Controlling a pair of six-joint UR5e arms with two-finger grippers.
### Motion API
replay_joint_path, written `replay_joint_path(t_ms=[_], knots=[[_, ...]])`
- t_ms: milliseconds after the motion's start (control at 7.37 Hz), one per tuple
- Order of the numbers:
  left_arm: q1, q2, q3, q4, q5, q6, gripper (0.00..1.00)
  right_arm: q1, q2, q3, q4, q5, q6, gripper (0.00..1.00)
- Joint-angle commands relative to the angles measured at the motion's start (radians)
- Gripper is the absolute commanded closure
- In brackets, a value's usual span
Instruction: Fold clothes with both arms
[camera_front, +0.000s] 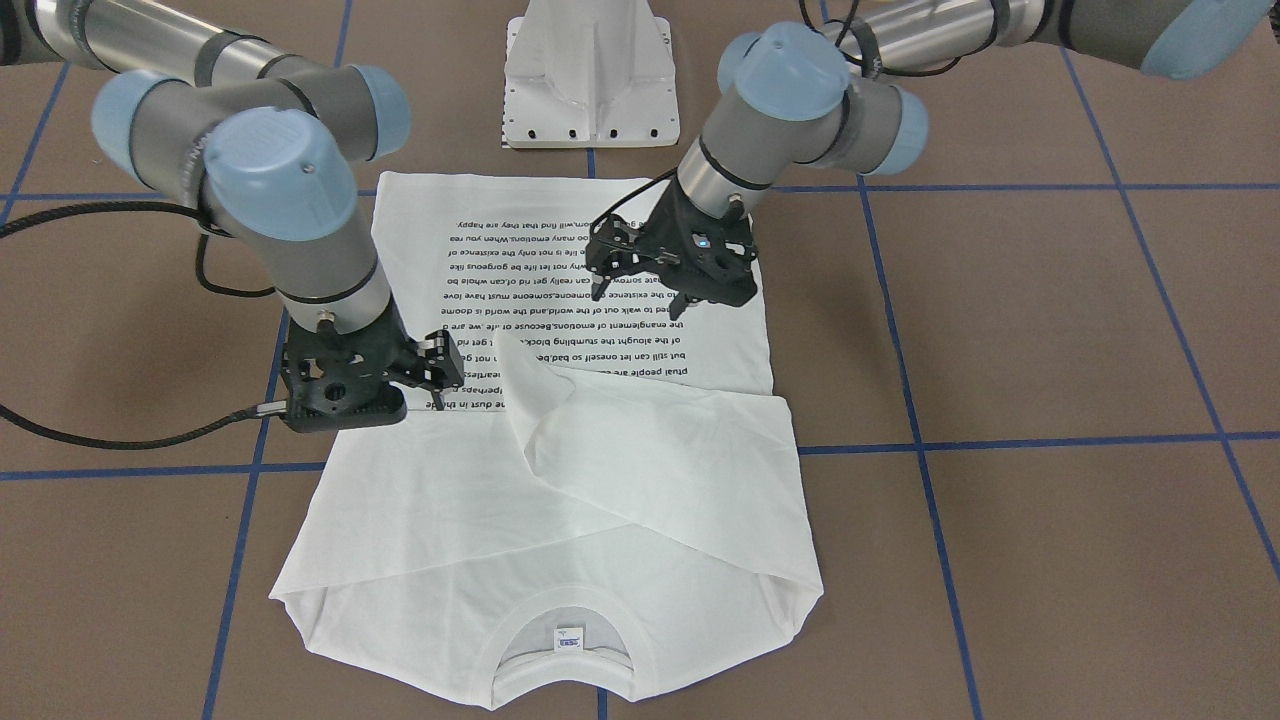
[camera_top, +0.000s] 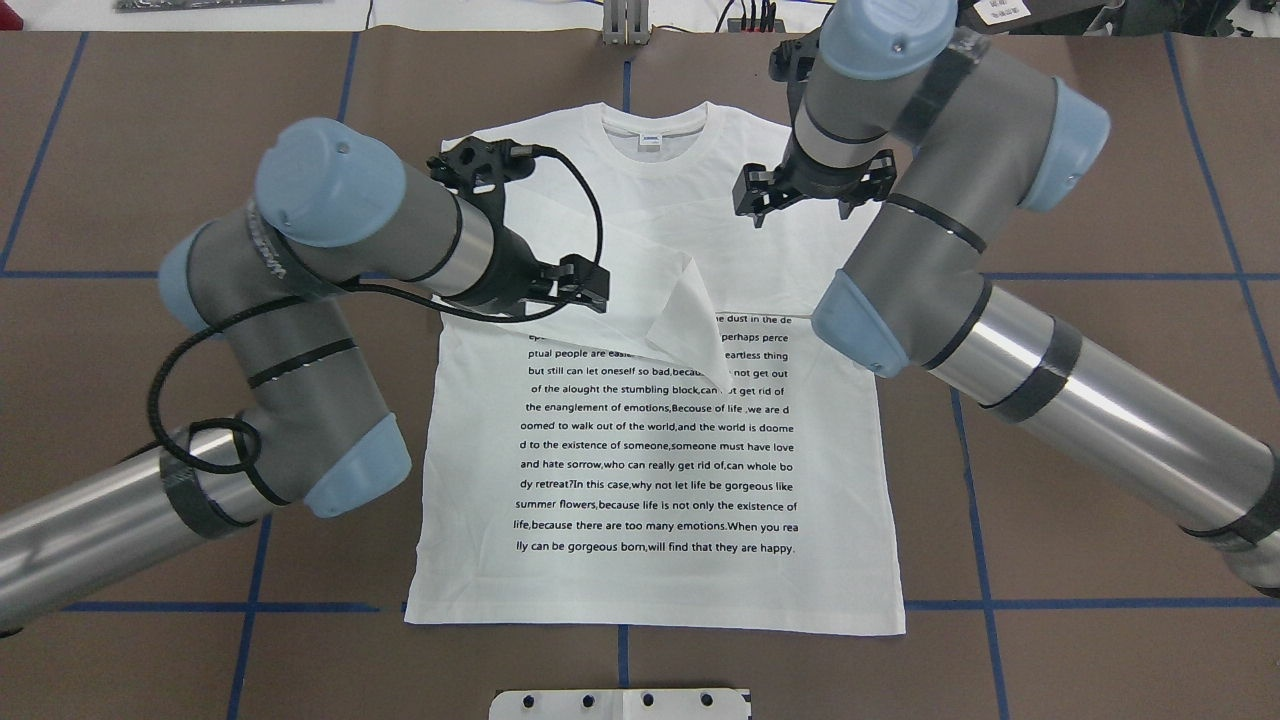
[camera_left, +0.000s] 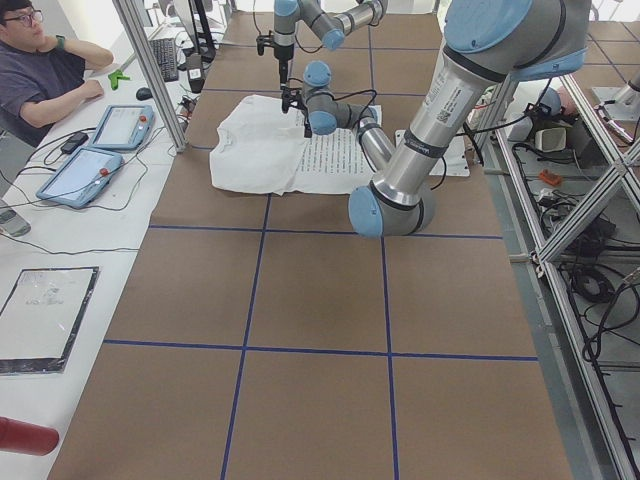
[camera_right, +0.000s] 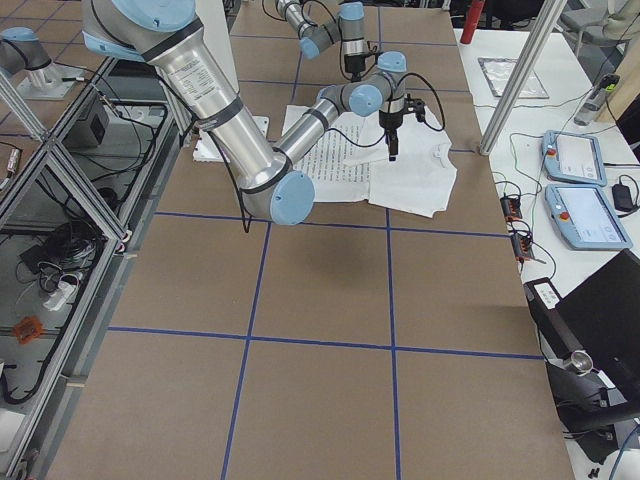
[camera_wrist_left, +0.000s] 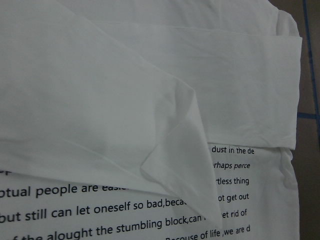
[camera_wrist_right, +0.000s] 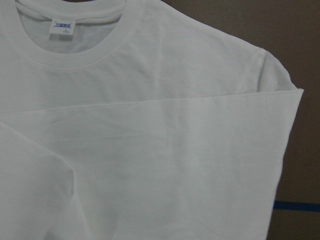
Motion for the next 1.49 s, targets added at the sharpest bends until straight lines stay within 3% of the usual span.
replay_joint_path(t_ms=[0, 136, 407, 814, 1357], knots=[[-0.129, 0.117, -0.063, 0.016, -0.120, 0.225, 0.00, -0.079, 0.183, -0.279, 0.141, -0.115, 0.141, 0.00], [-0.135, 0.129, -0.066, 0.015, -0.121, 0.230, 0.00, -0.117, 0.238, -0.348, 0.140, -0.173, 0.190, 0.00], [-0.131, 0.129, -0.068, 0.013, -0.118, 0.229, 0.00, -0.184, 0.247, -0.361, 0.076, -0.273, 0.200, 0.00], [-0.128, 0.131, -0.065, 0.012, -0.118, 0.219, 0.00, -0.218, 0.270, -0.335, -0.165, -0.318, 0.140, 0.00], [-0.128, 0.129, -0.066, 0.008, -0.118, 0.215, 0.00, -0.237, 0.263, -0.343, -0.227, -0.404, 0.059, 0.00]])
